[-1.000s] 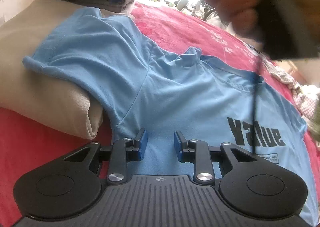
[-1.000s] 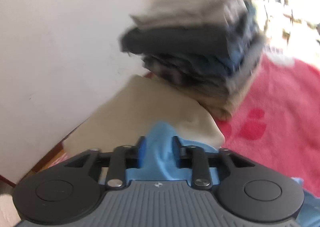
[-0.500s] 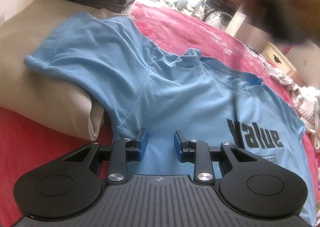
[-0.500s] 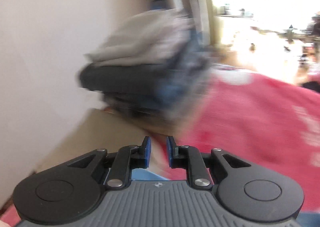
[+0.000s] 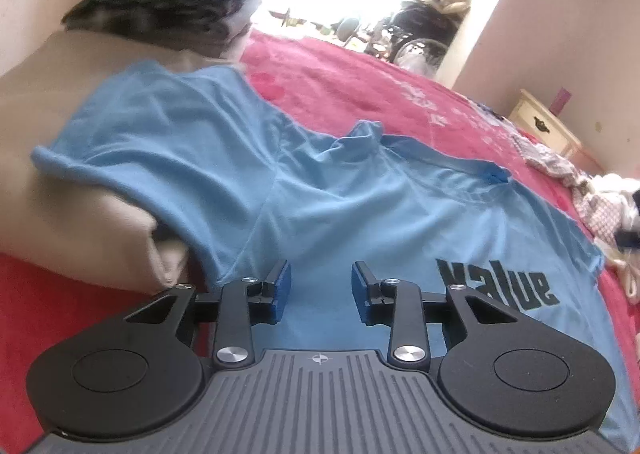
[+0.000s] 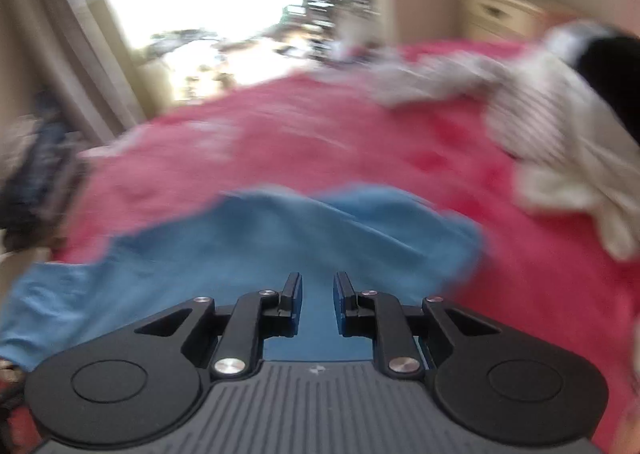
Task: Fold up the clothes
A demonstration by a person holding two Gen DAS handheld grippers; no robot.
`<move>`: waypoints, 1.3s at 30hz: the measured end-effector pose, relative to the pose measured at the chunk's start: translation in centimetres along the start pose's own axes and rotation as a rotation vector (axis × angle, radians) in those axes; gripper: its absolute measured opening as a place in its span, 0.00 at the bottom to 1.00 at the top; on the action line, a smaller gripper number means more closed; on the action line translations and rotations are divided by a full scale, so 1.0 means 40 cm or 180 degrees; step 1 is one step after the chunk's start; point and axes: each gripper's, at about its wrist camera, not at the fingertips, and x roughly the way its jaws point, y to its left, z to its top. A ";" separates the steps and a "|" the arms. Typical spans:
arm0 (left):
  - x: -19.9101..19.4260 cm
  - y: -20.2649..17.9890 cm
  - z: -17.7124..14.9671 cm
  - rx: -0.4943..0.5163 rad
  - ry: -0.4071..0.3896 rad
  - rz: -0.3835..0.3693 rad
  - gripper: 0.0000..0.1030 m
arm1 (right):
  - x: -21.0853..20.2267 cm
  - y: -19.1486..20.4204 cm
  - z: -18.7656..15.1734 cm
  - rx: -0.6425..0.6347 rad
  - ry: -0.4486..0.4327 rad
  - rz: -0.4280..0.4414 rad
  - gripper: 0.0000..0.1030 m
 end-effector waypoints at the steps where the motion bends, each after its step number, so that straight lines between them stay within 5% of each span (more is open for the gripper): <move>1: 0.004 -0.006 -0.005 0.0054 -0.0007 0.0006 0.33 | 0.001 -0.047 -0.013 0.0123 0.0015 -0.0083 0.19; 7: 0.023 -0.010 -0.026 0.0174 0.0011 0.0024 0.34 | 0.086 -0.220 -0.030 0.0946 -0.0023 -0.0149 0.22; 10: 0.027 -0.008 -0.028 0.0167 -0.0010 0.0010 0.35 | 0.134 -0.280 -0.015 0.1392 -0.0076 -0.0068 0.42; 16: 0.031 -0.013 -0.036 0.0247 -0.0061 0.0000 0.38 | 0.231 -0.356 0.007 0.2368 -0.0101 0.0536 0.47; 17: 0.031 -0.013 -0.036 0.0257 -0.0065 0.0000 0.38 | 0.239 -0.344 0.015 0.2279 -0.0122 0.0499 0.35; 18: 0.031 -0.014 -0.037 0.0266 -0.0068 0.0000 0.38 | 0.239 -0.321 0.027 0.2058 -0.0189 0.0437 0.11; 19: 0.031 -0.014 -0.037 0.0271 -0.0069 -0.0002 0.38 | 0.227 -0.287 0.040 0.1757 -0.0298 0.0366 0.09; 24: 0.030 -0.010 -0.034 0.0229 -0.0056 -0.0025 0.38 | 0.114 0.006 0.029 -0.0477 -0.0839 0.0359 0.09; 27: 0.029 -0.007 -0.032 0.0198 -0.0047 -0.0037 0.38 | 0.098 0.192 -0.083 -0.2073 -0.0652 0.0315 0.10; 33: 0.028 -0.001 -0.029 0.0154 -0.0035 -0.0059 0.38 | 0.099 0.306 -0.286 -0.3593 -0.0257 0.0118 0.29; 35: 0.028 -0.001 -0.029 0.0146 -0.0033 -0.0059 0.38 | 0.086 0.312 -0.300 -0.3616 -0.0215 0.0111 0.33; 39: 0.029 0.000 -0.029 0.0133 -0.0031 -0.0058 0.38 | 0.073 0.244 -0.178 -0.2393 -0.0218 0.0227 0.36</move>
